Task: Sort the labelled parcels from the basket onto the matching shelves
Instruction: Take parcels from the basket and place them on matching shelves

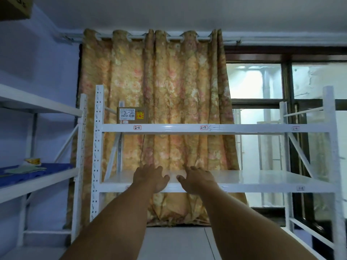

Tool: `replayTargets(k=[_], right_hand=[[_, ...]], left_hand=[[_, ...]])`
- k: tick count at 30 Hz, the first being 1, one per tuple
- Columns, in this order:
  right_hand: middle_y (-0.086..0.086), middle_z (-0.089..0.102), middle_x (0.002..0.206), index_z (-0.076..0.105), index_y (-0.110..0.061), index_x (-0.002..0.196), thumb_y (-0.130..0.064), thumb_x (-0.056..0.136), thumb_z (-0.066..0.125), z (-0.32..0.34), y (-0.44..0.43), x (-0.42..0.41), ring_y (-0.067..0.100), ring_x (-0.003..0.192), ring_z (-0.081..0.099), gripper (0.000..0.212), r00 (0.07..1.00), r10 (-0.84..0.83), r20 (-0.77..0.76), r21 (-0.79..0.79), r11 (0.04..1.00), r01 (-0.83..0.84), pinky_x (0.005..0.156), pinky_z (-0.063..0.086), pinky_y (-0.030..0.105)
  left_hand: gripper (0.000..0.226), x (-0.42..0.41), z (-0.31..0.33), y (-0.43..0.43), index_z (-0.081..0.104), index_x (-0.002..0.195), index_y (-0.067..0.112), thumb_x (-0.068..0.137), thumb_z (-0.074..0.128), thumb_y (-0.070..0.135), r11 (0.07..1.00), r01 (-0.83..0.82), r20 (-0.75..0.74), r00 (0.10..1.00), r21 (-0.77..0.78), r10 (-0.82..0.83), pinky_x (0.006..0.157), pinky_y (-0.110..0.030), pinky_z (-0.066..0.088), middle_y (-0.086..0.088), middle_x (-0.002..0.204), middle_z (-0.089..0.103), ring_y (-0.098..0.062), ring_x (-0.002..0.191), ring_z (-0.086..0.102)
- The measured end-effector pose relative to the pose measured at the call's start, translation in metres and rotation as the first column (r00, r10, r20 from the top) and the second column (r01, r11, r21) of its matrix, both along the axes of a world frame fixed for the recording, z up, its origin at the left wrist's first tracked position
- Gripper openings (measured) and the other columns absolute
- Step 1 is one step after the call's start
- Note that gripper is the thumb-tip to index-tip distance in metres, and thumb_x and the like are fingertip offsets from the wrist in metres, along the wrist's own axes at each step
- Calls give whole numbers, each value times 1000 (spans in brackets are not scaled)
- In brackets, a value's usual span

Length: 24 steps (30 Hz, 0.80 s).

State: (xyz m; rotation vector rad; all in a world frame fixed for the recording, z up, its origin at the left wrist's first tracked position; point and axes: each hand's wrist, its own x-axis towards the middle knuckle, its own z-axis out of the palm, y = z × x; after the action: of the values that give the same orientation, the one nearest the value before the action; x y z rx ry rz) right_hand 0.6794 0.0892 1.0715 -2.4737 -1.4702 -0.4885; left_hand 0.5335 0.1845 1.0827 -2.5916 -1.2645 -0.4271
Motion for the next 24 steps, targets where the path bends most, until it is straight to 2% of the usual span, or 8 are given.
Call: replayTargets(k=[3,7,12,21,24], right_hand=[[10,41,160,37,-18,156,-60,106,25,-10,-24,-19,33,145,38,67,1000,-8,-1,-26,1000,8,115,34,46],[9,44,157,39,-19,155,-58,106,26,-20,-60,-41,31,144,39,64,1000,-8,13,-43,999,9,116,31,47],[8,44,156,39,-20,155,-59,106,26,-24,-105,-43,31,143,40,63,1000,-7,-10,-37,999,6,115,33,48],[6,39,161,33,-21,158,-59,105,26,-32,-166,-33,31,146,36,66,999,43,20,-74,996,-41,117,31,48],[6,42,157,36,-21,157,-59,105,27,-32,-178,-38,31,144,39,65,996,82,25,-67,994,-81,115,33,48]], left_hand=[[67,-16,-14,-25,30,158,23,103,23,62,999,10,-16,1000,-41,-11,118,-46,27,-8,166,23,-31,150,23],[64,-34,-27,-57,35,154,23,103,23,60,998,-26,-21,999,-61,24,116,-46,28,-8,159,35,-30,143,32],[64,-40,-30,-101,33,155,24,103,22,60,997,-36,-44,999,-72,32,117,-47,27,-10,159,34,-31,143,32],[64,-42,-31,-171,36,153,23,103,22,59,994,-78,8,997,-76,79,117,-48,27,-10,157,37,-31,142,33],[64,-50,-30,-185,34,154,22,103,21,59,992,-105,-7,994,-77,105,117,-48,27,-10,158,36,-31,143,33]])
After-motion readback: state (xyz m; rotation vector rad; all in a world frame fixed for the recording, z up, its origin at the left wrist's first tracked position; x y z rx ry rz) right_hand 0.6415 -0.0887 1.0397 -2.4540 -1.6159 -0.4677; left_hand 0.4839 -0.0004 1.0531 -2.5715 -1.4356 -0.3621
